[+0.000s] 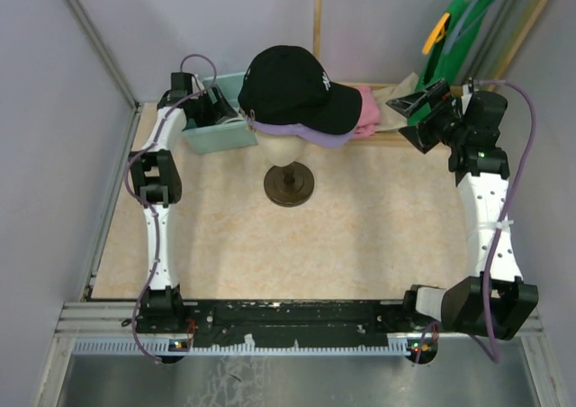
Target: Stack the hats
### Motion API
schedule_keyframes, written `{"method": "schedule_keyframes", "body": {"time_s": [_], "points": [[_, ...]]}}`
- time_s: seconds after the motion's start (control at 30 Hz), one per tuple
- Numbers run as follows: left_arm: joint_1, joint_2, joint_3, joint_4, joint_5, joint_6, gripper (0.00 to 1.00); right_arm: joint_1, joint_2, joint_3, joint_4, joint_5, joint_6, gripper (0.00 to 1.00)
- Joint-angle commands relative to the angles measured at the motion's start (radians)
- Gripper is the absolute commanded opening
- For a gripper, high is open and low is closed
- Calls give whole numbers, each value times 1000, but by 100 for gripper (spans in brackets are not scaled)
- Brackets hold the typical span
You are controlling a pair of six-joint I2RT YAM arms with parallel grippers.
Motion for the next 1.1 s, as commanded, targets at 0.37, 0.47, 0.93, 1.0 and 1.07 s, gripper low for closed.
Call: {"method": "schedule_keyframes", "body": {"time_s": [0.37, 0.47, 0.93, 1.0, 1.07], "points": [[-98, 88, 27, -160, -209, 188, 88, -8, -39, -9, 17, 22, 16, 99], [-93, 92, 23, -170, -228, 193, 76, -8, -38, -7, 14, 18, 13, 99], [-31, -70, -60, 28, 27, 11, 0, -8, 8, 25, 12, -4, -6, 96], [-13, -121, -65, 71, 62, -37, 0, -8, 18, 32, 20, -10, -10, 96], [6, -171, -72, 117, 86, -85, 0, -8, 30, 39, 28, -19, -15, 96]]}}
